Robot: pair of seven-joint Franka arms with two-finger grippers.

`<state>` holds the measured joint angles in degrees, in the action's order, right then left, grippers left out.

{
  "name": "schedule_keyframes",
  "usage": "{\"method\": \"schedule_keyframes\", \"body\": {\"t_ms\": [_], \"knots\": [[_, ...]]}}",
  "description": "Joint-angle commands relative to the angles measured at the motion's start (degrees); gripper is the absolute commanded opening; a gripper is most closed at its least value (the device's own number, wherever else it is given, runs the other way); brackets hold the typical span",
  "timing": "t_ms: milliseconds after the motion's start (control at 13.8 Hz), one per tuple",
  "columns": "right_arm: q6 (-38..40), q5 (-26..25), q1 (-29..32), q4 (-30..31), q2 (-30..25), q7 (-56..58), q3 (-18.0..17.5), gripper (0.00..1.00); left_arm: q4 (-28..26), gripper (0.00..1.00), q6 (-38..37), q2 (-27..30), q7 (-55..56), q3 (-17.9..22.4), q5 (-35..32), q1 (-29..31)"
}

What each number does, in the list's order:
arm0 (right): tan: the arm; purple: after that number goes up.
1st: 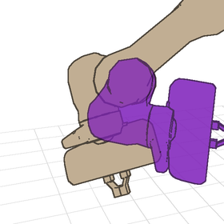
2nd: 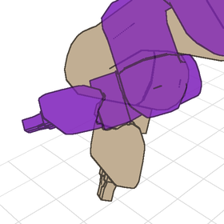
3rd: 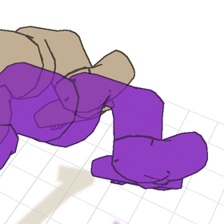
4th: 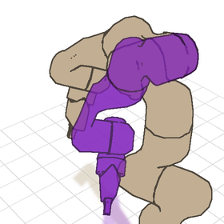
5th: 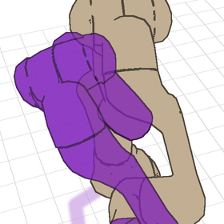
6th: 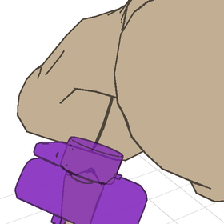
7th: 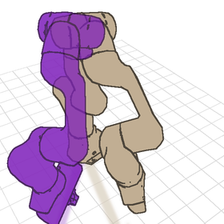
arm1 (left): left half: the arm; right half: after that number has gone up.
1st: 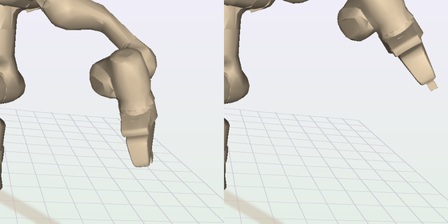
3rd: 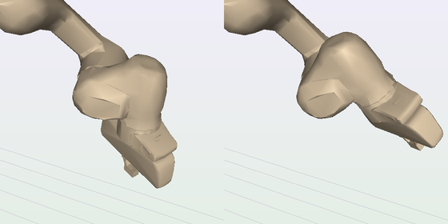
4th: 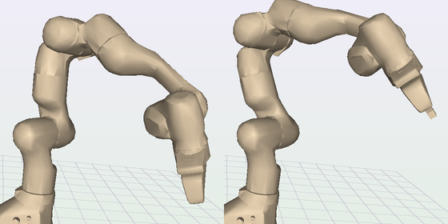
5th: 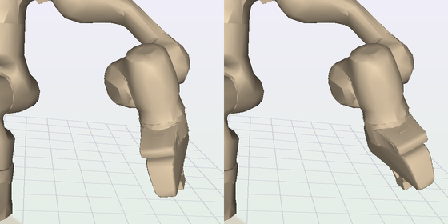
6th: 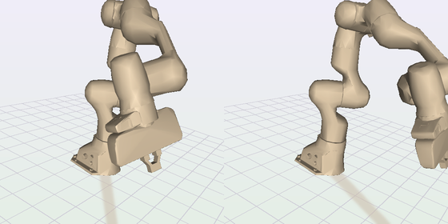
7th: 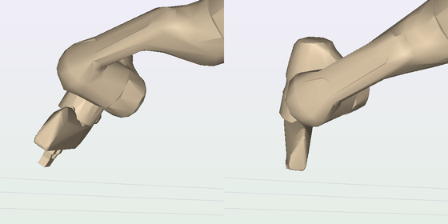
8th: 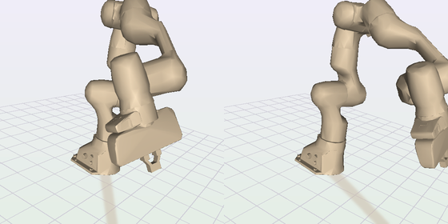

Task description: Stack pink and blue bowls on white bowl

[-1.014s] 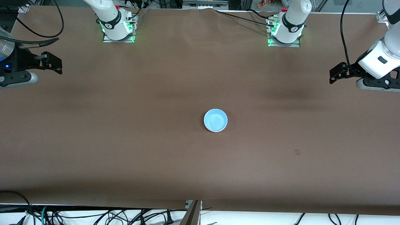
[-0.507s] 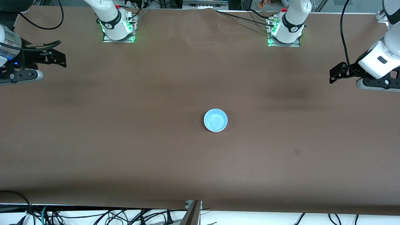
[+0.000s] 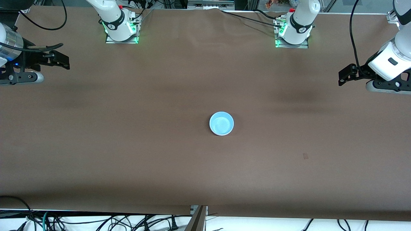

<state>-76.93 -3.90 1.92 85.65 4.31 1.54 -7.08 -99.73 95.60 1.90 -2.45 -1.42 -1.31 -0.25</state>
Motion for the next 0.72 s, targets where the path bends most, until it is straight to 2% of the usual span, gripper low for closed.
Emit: {"method": "schedule_keyframes", "body": {"t_ms": [0,217,652], "knots": [[-0.8,1.0,0.8,1.6,-1.2,0.7,0.3,1.0,1.6,1.0,-1.3,-0.6,-0.3,0.0,0.5,0.2],[-0.8,1.1,0.8,1.6,-1.1,3.7,2.1,1.0,1.6,1.0,-1.3,-0.7,-0.3,0.0,0.5,0.2],[-0.7,1.2,2.7,1.6,-0.7,3.6,2.2,1.0,1.6,1.0,-1.2,-0.7,-0.3,0.0,0.5,0.2]]}}
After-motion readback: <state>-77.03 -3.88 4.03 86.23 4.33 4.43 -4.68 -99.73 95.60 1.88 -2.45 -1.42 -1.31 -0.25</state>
